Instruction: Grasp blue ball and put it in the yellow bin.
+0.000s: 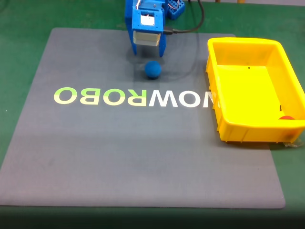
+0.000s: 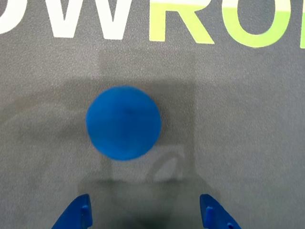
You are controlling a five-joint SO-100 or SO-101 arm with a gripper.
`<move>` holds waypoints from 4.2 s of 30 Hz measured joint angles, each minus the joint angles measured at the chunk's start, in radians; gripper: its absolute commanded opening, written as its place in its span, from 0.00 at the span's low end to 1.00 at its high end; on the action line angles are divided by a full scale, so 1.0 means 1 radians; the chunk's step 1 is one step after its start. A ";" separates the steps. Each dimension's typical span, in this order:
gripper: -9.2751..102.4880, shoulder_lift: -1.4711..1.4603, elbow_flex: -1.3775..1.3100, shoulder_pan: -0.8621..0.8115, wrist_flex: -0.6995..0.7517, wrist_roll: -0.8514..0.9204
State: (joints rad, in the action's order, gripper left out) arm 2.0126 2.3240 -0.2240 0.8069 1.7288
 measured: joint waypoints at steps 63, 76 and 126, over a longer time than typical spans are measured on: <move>0.08 -0.426 -0.302 0.094 -0.055 -0.031; 0.08 -0.354 -0.301 0.095 -0.109 -0.067; 0.49 -0.046 -0.301 0.684 -0.282 -0.156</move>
State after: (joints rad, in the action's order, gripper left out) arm 1.9666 2.0233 0.4602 0.5246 1.5723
